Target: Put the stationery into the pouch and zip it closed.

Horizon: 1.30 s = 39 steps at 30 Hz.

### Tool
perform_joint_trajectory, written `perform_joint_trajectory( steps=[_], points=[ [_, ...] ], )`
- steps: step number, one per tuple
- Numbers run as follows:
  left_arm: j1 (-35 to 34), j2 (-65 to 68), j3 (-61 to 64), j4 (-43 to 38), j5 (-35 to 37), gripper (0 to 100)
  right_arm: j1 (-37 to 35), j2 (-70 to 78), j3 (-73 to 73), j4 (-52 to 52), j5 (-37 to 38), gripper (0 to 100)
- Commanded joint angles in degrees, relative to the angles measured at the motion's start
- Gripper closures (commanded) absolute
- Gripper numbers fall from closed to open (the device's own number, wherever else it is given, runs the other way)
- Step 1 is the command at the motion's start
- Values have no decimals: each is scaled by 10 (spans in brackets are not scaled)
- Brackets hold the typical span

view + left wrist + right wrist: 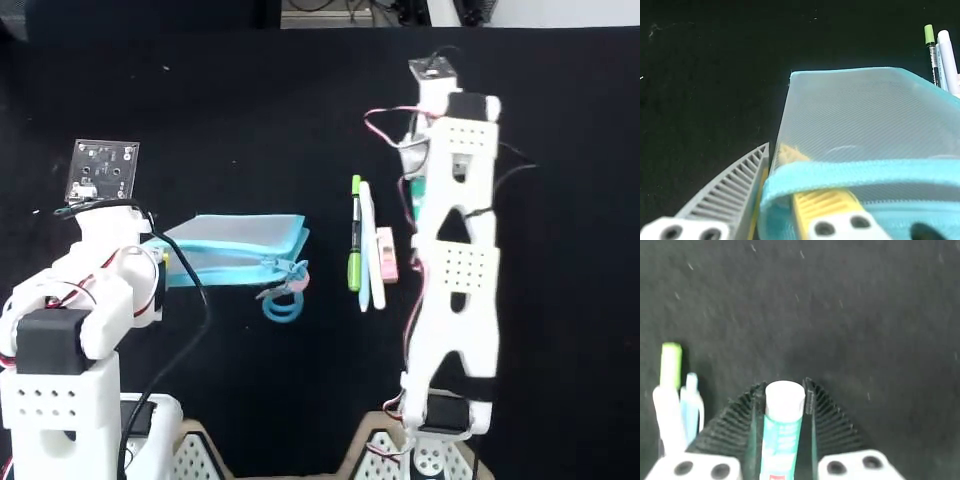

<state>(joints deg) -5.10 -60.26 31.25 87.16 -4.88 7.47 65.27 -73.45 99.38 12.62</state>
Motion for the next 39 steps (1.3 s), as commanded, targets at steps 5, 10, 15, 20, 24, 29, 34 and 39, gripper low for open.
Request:
perform_joint_trajectory(
  steps=[5,10,15,20,24,29,34,39],
  points=[
    [-8,1,3,-4,-4,967,14,-317,396,-3,7,988],
    [-9,1,3,-4,-4,967,14,-425,611,-87,38,988],
    [-9,1,3,-4,-4,967,15,-489,769,-176,72,987],
    [-9,1,3,-3,-4,967,28,-493,846,-238,119,967],
    [-7,1,3,-4,-4,967,26,-496,851,-190,153,838],
    [-9,1,3,-4,-4,967,27,-493,836,-164,186,802],
    [-9,1,3,-3,-4,966,26,-493,838,-164,245,802],
    [-9,1,3,-3,-4,966,27,-492,839,-186,251,802]
  ],
)
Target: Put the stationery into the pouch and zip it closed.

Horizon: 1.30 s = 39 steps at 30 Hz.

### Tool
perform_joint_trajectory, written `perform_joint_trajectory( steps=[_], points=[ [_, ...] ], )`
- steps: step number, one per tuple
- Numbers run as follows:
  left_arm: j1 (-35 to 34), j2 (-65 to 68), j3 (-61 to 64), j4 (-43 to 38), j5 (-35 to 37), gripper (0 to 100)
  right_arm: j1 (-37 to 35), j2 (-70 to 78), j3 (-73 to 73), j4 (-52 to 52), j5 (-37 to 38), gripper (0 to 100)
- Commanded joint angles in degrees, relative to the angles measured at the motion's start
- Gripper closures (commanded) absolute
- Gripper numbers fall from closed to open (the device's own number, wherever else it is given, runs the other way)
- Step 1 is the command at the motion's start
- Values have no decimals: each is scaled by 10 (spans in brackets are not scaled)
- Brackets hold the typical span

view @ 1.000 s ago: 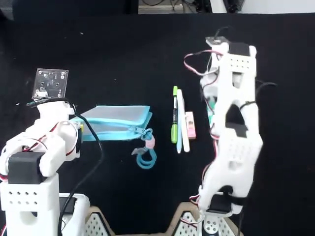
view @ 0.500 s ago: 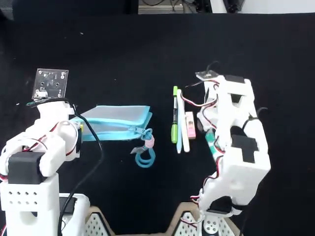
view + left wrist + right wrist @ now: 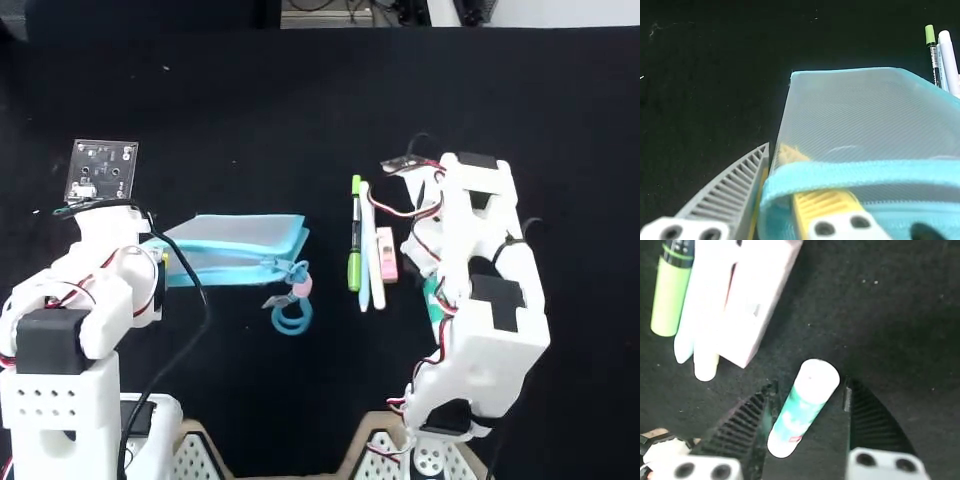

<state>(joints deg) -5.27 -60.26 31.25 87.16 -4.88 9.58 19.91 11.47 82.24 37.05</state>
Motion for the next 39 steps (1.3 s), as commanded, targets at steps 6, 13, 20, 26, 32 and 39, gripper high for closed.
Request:
perform_joint_trajectory(
  steps=[6,13,20,26,32,39],
  points=[
    [-8,1,3,-3,-4,967,10,5,4,-38,26,809],
    [-8,1,3,-3,-4,967,10,-11,-33,-4,23,987],
    [-8,1,3,-3,-4,967,4,-189,-45,91,23,988],
    [-8,1,3,-3,-4,967,-9,-374,-14,110,-12,988],
    [-7,1,3,-3,-4,967,-93,-534,2,107,-98,988],
    [-7,1,3,-3,-4,967,-238,-701,2,71,-230,987]
  ],
)
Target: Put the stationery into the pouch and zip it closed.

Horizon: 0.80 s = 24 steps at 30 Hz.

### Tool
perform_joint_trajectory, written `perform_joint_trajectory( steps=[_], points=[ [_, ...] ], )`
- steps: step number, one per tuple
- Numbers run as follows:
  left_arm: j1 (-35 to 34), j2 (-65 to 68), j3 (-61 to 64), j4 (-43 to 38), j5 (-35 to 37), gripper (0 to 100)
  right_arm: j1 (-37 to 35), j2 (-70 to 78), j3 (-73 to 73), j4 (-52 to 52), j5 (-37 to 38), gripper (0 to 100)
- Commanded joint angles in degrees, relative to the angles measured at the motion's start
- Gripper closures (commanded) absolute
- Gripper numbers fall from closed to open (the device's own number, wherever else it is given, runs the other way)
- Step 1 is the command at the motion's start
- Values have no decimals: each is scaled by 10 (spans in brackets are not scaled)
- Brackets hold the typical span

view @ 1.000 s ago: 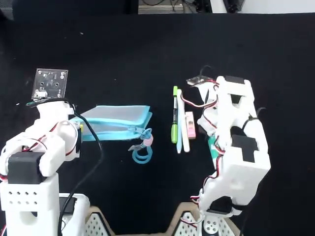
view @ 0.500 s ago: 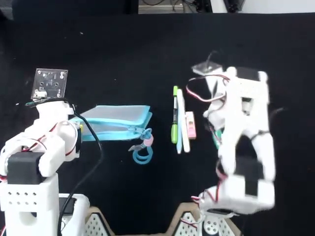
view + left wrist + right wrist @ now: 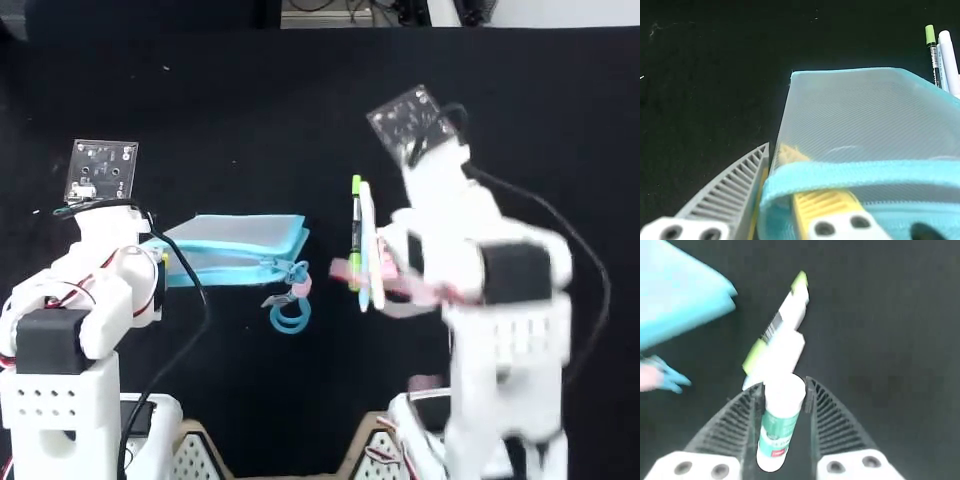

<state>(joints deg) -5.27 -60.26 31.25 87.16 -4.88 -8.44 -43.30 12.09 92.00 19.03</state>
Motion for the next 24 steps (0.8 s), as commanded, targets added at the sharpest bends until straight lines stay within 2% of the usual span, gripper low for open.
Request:
perform_joint_trajectory(
  steps=[1,9,13,19,24],
  points=[
    [-7,1,3,-3,-4,967,-81,-90,-2,-40,-69,987],
    [-4,1,15,-6,-4,966,-292,-197,1,-192,-135,987],
    [-4,1,15,-6,-4,966,-391,-203,56,-294,-131,987],
    [-4,1,15,-6,-4,966,-435,-205,213,-511,-131,987],
    [-4,1,15,-6,-4,966,-435,-205,280,-586,-130,987]
  ],
)
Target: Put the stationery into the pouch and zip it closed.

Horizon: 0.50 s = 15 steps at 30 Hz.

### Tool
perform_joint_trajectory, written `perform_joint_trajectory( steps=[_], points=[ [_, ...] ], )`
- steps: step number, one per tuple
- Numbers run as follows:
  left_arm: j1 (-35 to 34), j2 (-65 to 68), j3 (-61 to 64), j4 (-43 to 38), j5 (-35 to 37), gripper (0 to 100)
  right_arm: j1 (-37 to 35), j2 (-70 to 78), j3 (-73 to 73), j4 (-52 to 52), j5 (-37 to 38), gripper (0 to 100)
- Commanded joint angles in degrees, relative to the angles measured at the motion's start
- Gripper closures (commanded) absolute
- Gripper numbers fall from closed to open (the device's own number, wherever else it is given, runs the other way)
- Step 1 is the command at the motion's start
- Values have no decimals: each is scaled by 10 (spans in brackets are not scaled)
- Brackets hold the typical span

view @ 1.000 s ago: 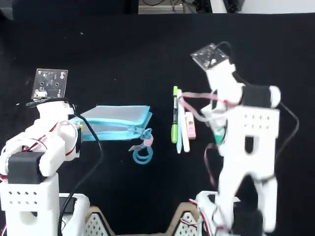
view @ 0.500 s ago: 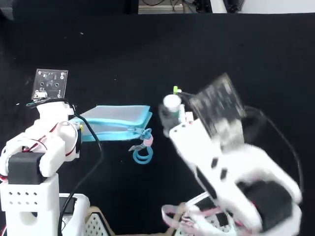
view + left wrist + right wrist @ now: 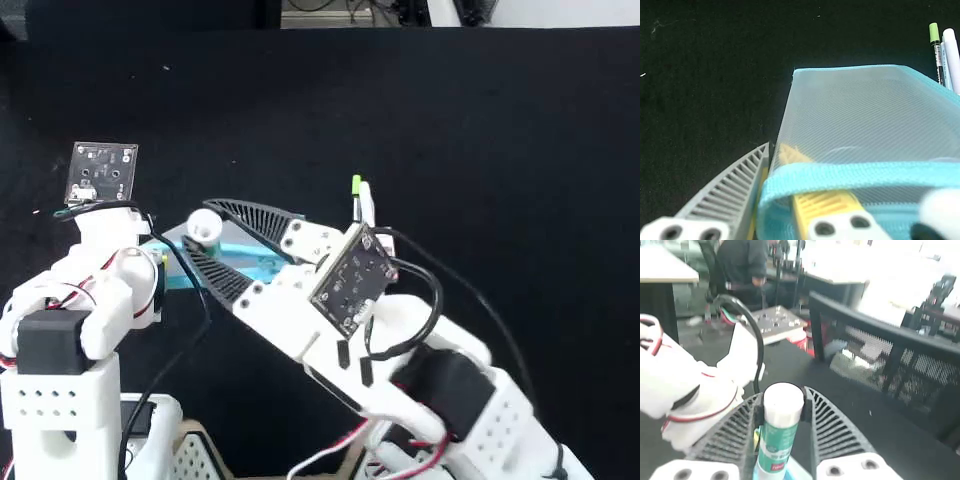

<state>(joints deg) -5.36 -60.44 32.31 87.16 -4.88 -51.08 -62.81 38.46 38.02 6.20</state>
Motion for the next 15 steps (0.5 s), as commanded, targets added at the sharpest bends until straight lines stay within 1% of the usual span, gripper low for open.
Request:
perform_joint_trajectory(
  steps=[1,7,12,14,15],
  points=[
    [-3,3,5,-6,-4,966,-8,-10,24,-49,-2,987],
    [-3,3,4,-6,-4,966,-7,-9,65,-46,4,987],
    [-3,3,3,-6,-3,966,-7,-7,120,-50,130,987],
    [-3,3,3,-6,-3,966,-7,-7,130,-50,155,987],
    [-3,3,3,-6,-3,966,-7,-7,131,-50,156,987]
  ],
)
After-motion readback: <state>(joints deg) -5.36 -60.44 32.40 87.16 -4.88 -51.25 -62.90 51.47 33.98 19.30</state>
